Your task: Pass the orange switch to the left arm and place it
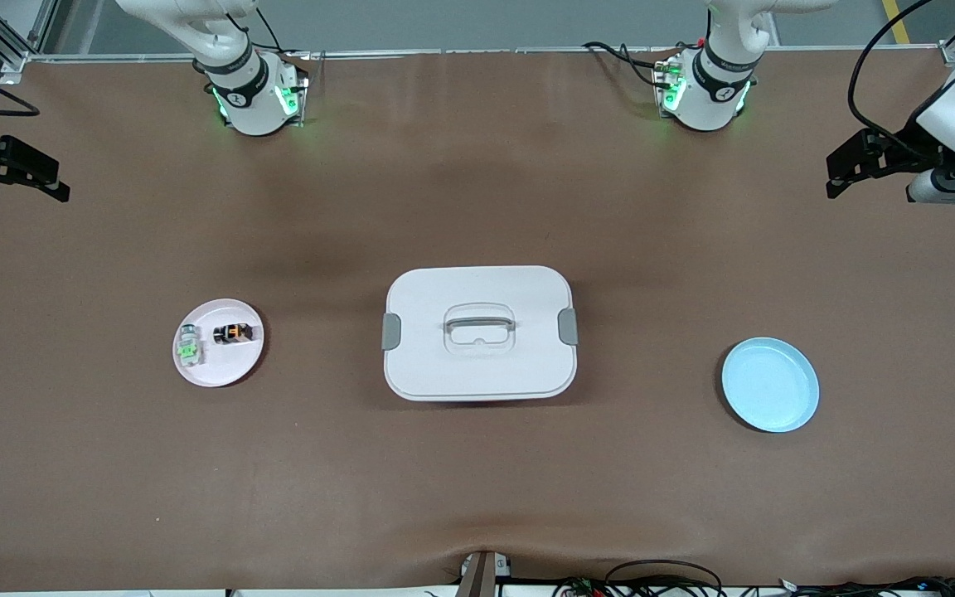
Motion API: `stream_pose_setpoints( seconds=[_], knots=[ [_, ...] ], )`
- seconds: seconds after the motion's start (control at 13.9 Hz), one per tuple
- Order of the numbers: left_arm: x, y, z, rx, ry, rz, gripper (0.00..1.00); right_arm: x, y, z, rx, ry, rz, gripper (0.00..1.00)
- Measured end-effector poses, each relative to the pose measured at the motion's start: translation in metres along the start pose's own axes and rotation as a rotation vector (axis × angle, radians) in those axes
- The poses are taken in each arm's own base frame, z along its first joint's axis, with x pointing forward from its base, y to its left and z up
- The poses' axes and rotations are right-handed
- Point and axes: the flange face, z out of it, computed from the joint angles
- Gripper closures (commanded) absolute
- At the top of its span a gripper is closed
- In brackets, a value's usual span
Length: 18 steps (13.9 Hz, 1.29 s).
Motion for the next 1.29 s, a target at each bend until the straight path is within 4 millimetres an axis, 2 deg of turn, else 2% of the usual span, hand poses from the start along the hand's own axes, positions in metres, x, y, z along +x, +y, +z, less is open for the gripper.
stream_pose_setpoints(
  seconds=[0.5,0.79,1.29],
  knots=[
    [-0.003,0.0,0.005,0.001,-0.04,0.002,0.0,0.0,0.003,0.0,0.0,0.001,0.005,0.0],
    [-0.003,0.0,0.005,0.001,-0.041,0.002,0.0,-0.001,0.012,0.001,0.002,-0.001,0.023,0.0],
    [-0.001,0.0,0.007,0.001,-0.041,0.003,0.0,0.014,0.021,0.019,0.002,-0.014,0.038,0.0]
  ],
)
